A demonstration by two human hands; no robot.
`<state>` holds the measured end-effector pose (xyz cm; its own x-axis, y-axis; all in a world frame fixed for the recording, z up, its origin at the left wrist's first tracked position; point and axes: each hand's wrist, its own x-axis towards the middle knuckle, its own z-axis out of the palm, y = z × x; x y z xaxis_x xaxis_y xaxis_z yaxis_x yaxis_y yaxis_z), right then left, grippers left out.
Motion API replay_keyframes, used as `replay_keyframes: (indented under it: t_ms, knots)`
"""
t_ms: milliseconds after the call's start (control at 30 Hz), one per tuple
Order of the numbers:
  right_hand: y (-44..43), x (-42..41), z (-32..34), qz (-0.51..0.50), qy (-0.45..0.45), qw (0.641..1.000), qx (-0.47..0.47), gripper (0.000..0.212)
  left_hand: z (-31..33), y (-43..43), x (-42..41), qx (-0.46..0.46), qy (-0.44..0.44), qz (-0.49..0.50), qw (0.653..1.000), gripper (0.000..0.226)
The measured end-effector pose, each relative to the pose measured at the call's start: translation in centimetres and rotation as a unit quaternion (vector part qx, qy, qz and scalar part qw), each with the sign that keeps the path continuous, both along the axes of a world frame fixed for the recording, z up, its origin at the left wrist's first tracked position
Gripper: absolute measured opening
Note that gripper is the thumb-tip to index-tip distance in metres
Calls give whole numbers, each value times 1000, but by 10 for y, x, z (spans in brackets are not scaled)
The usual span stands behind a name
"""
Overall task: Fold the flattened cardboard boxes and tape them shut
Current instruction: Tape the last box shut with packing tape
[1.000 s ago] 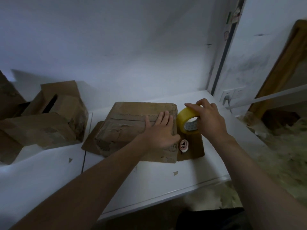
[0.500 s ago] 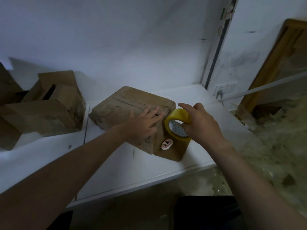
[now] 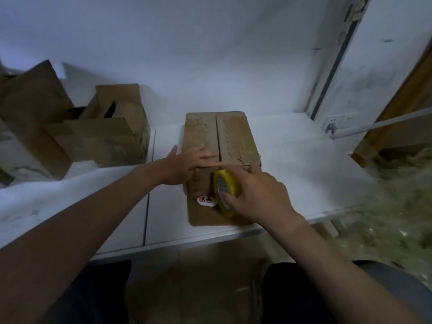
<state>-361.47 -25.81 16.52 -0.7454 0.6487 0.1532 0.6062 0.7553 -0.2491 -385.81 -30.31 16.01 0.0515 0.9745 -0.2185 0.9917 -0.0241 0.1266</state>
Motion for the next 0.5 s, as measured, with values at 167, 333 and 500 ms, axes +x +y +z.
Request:
replay_keyframes:
  t_ms: [167,333,500]
  knots:
    - [-10,-25,2,10,1,1000,-5,61,-16,-20,-29,110,29,35,993,53]
    - [-8,-35,4,5,-15,1000,-6,59,-37,-40,-12,371,28,78,925,18]
    - [-9,-38,2,5,-22,1000,4,62,-70,-54,5,284,-53,56,956,15]
